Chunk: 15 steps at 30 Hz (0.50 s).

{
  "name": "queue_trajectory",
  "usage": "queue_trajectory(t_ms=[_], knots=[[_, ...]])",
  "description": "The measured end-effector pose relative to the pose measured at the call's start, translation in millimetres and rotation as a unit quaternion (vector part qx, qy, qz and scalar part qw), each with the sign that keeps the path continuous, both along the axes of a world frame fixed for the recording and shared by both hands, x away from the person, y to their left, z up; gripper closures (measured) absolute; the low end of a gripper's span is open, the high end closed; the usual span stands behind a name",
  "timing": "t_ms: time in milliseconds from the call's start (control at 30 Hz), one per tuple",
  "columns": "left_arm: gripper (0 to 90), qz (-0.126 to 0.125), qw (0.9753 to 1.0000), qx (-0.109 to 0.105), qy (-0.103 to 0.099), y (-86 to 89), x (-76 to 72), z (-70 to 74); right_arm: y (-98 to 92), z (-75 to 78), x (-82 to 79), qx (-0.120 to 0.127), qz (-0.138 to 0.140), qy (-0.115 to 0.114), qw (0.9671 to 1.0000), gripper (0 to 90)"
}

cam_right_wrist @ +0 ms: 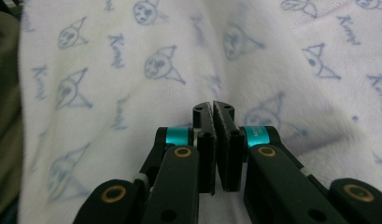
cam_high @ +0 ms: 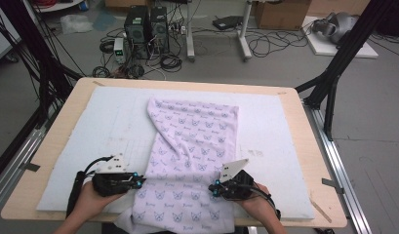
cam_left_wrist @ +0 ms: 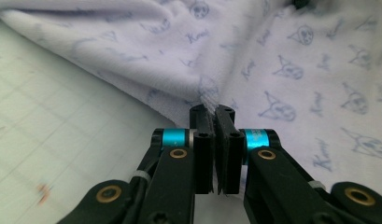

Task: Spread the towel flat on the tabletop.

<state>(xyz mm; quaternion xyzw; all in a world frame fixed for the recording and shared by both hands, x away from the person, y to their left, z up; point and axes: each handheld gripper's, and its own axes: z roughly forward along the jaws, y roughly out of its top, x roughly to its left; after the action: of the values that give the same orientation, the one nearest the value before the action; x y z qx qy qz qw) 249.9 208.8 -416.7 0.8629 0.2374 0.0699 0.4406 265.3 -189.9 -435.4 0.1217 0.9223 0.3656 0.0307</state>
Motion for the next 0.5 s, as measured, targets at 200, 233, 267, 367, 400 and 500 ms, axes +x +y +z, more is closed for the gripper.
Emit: queue_trajectory(t_ms=[200, 233, 267, 367, 400, 500], knots=[[81.2, -0.016, 0.9997, -0.016, -0.007, 3.0, -21.3, 12.0, -7.7, 14.4, -17.9, 0.012, 0.010, -0.008, 0.9999, 88.5], [78.4, -0.012, 0.9997, -0.019, -0.007, 4.4, -21.9, 11.7, -10.2, 15.8, -21.2, 0.008, 0.012, -0.007, 0.9999, 88.5], [73.9, -0.009, 0.9998, -0.018, -0.006, 5.6, -21.1, 11.3, -14.1, 16.3, -25.2, 0.004, 0.015, -0.005, 0.9999, 88.5], [70.2, 0.009, 0.9998, -0.015, 0.001, 11.3, -12.9, 6.5, -21.9, 17.8, -32.3, 0.008, 0.024, 0.015, 0.9996, 88.1], [69.9, 0.016, 0.9998, -0.011, 0.003, 12.2, -8.2, 3.8, -23.7, 20.3, -33.7, 0.010, 0.022, 0.007, 0.9997, 85.8], [69.1, 0.026, 0.9995, -0.001, 0.015, 9.2, 4.1, -4.8, -27.6, 29.9, -28.7, 0.038, 0.000, -0.007, 0.9992, 76.6]])
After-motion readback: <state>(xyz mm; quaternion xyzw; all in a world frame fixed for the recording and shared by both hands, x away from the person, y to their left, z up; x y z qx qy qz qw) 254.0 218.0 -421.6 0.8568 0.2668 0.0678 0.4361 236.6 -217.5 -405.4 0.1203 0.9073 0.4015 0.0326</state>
